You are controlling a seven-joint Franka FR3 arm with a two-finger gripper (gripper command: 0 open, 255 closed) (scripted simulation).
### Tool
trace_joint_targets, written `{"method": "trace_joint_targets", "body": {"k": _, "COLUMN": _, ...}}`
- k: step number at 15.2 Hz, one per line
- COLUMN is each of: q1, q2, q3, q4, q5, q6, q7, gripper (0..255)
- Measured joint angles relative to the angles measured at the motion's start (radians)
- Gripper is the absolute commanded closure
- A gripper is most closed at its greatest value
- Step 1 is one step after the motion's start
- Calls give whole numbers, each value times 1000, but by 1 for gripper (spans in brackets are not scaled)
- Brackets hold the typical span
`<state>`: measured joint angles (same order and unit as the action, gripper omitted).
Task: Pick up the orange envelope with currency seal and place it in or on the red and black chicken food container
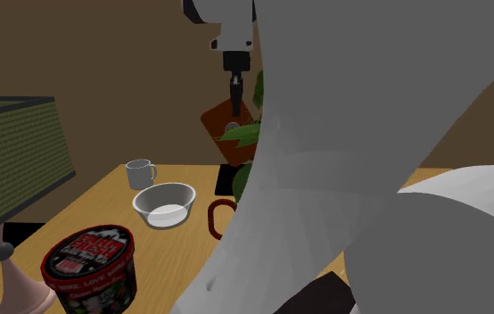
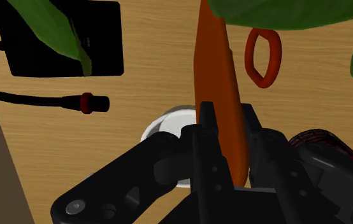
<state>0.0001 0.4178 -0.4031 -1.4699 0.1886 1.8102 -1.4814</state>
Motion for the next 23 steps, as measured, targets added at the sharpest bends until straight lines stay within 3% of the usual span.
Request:
{"method": "trace_joint_targets", "body": {"k": 14, "q1": 221, "q2": -342, "q3": 72, "q4": -361, "q5": -127, "q6": 57, "q7": 294, "gripper": 255}}
{"method": "trace_joint_targets", "body": {"k": 23, "q1": 330, "q2": -477, "q3": 175, "q4": -472, "q5": -160, "q6": 47, "q7": 517, "gripper": 255}}
